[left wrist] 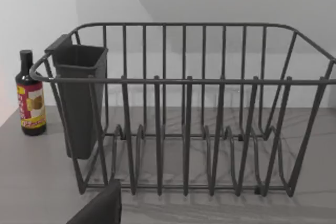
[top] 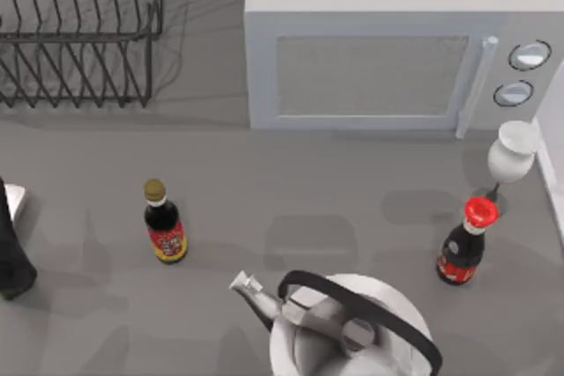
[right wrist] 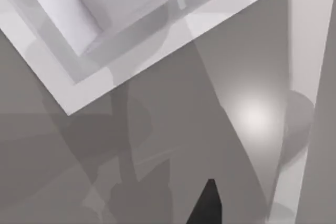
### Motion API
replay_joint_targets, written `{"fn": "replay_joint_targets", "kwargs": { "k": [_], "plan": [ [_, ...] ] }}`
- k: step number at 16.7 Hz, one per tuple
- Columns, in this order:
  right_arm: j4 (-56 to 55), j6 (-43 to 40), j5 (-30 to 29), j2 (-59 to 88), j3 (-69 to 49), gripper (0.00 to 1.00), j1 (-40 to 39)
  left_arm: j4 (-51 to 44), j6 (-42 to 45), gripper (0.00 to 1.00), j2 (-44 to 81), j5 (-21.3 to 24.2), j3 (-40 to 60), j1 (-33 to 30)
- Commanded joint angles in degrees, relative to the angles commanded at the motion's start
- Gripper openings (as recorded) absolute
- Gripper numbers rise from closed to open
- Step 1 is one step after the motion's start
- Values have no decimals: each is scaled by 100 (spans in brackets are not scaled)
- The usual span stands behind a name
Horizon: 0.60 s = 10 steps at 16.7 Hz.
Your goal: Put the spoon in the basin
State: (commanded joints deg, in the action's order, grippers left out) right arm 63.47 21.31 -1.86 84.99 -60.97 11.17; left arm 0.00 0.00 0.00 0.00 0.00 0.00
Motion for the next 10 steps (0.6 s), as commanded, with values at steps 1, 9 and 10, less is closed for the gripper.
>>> {"fn": "replay_joint_targets", "kwargs": {
  "k": [1,9,10],
  "plan": [
    [125,21,-6,259,-302,0,-4,0,0,100,0,0,0,0],
    [1667,188,-67,3384,-4625,0,-113,0,0,100,0,0,0,0],
    [1882,208,-75,3825,-5293,0,-130,0,0,100,0,0,0,0]
  ]
}}
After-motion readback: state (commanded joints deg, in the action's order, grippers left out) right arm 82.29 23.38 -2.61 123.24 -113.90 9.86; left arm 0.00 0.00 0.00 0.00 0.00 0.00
